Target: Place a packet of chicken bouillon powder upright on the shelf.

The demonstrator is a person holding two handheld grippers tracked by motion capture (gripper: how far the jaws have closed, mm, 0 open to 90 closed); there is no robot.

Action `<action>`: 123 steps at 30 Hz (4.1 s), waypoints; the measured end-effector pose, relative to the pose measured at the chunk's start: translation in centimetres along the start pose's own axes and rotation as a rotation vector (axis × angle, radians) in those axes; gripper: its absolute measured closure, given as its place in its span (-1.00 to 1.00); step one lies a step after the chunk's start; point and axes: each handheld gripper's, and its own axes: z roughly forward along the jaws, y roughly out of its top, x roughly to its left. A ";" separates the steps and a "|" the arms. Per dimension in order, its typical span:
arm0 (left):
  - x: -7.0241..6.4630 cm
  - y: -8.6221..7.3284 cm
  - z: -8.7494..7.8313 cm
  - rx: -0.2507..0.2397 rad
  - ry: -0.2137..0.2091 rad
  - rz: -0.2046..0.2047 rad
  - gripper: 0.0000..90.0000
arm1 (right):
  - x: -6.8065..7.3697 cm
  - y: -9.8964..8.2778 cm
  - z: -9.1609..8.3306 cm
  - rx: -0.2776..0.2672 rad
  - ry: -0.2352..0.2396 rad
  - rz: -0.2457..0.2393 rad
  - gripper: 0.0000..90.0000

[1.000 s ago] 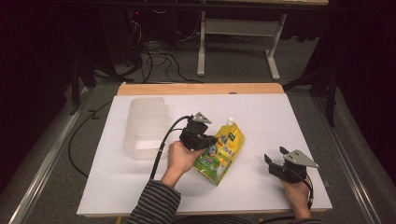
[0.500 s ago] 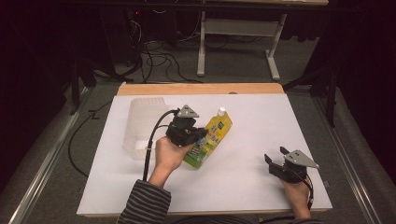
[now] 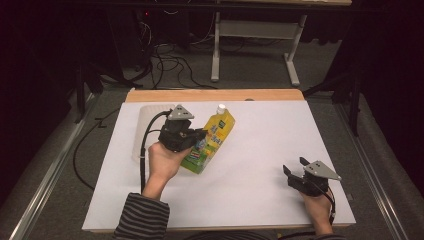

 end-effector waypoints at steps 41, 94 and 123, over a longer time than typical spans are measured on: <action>7.6 -1.0 -2.8 -0.023 0.280 0.018 1.00 | 0.2 0.1 0.1 0.015 -0.007 -0.008 -0.29; 10.5 -2.5 -0.6 0.280 0.253 -0.110 0.86 | 0.3 0.1 0.2 0.024 -0.005 -0.015 -0.30; 9.7 -3.4 0.7 0.283 0.266 -0.067 0.90 | 0.4 0.0 0.1 0.011 -0.013 -0.031 -0.30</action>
